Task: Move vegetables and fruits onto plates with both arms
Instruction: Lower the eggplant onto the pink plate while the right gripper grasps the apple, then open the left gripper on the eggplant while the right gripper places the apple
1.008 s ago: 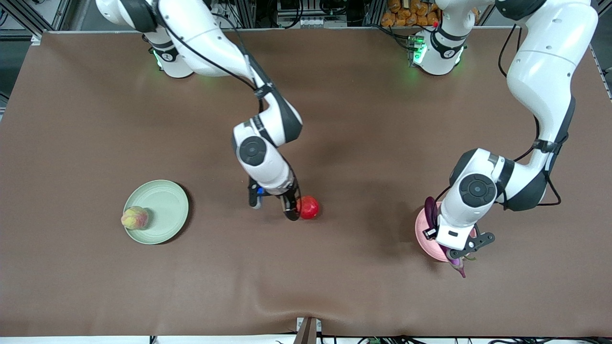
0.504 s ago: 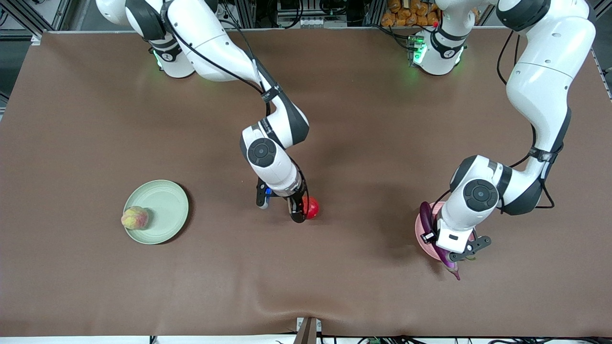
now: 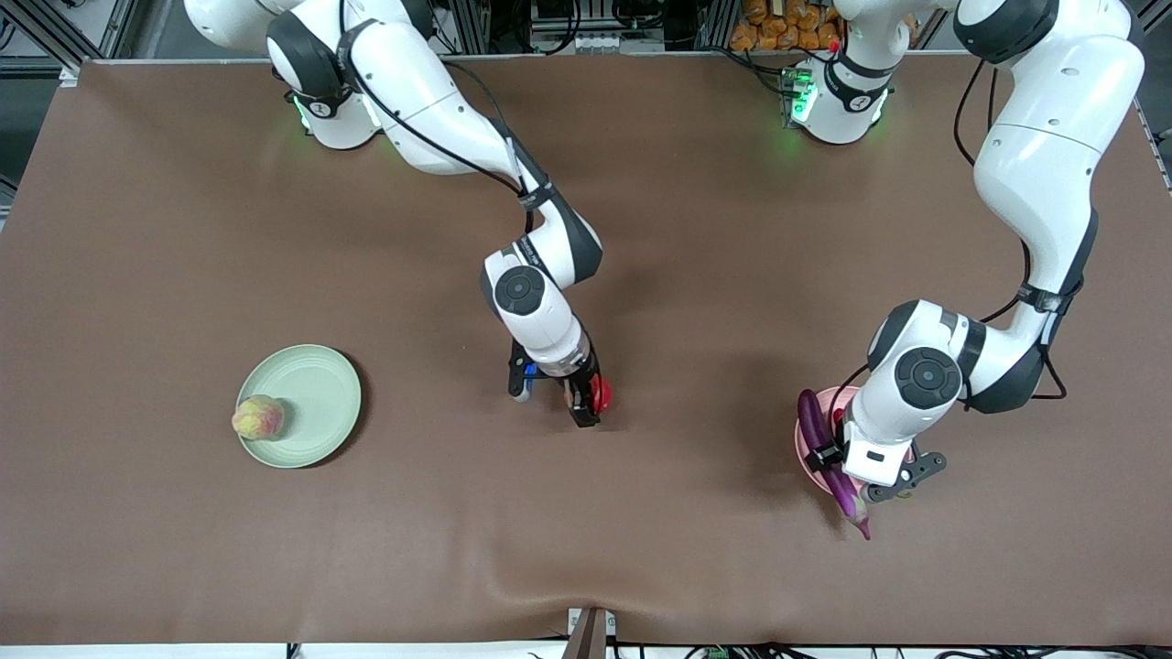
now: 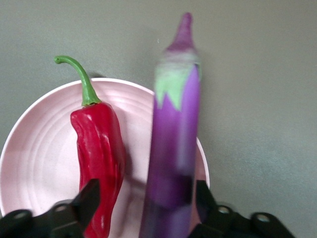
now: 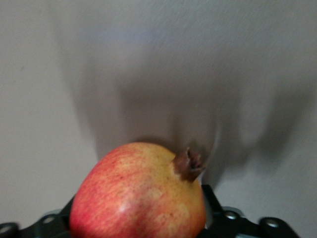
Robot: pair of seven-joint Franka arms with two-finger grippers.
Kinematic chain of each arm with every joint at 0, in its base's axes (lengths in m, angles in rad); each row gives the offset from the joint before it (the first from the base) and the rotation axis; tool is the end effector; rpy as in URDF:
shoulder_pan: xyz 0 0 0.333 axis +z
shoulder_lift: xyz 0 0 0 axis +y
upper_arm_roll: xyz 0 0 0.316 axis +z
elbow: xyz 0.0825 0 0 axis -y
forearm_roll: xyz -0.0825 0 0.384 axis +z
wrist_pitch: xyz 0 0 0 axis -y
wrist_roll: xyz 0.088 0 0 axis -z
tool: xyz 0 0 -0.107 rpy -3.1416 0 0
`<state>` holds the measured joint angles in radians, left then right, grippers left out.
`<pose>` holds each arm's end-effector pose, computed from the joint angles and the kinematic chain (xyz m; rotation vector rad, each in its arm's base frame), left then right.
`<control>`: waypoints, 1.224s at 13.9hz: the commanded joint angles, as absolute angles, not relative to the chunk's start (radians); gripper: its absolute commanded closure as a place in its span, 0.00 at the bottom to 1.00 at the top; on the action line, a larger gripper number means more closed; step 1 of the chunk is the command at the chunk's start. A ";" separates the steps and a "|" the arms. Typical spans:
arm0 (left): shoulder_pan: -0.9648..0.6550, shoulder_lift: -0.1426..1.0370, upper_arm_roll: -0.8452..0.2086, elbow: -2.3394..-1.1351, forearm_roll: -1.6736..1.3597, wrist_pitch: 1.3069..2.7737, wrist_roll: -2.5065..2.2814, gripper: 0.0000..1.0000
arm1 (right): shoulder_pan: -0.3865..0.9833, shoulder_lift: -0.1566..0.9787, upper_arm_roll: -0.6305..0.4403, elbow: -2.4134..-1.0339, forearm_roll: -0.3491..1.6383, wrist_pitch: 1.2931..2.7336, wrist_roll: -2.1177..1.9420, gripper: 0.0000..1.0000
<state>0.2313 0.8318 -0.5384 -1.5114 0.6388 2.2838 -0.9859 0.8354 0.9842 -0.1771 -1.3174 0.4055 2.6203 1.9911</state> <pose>0.7044 -0.1370 0.2245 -3.0257 -0.6688 -0.2092 0.5897 0.4913 0.1775 -1.9905 1.9457 0.0558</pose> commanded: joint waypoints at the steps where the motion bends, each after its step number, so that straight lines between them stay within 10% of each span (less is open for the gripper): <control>1: 0.244 0.810 -0.546 -1.528 0.626 2.293 -0.991 0.00 | 0.830 0.985 -0.183 -1.287 0.403 2.596 2.010 0.53; 11: 0.252 0.718 -0.577 -1.511 0.609 2.237 -0.983 0.00 | 0.573 0.701 -0.193 -1.187 0.417 1.915 1.754 0.61; 17: 0.278 0.574 -0.600 -1.441 0.434 2.054 -0.715 0.00 | 0.347 0.627 -0.236 -1.362 0.277 1.736 1.196 0.62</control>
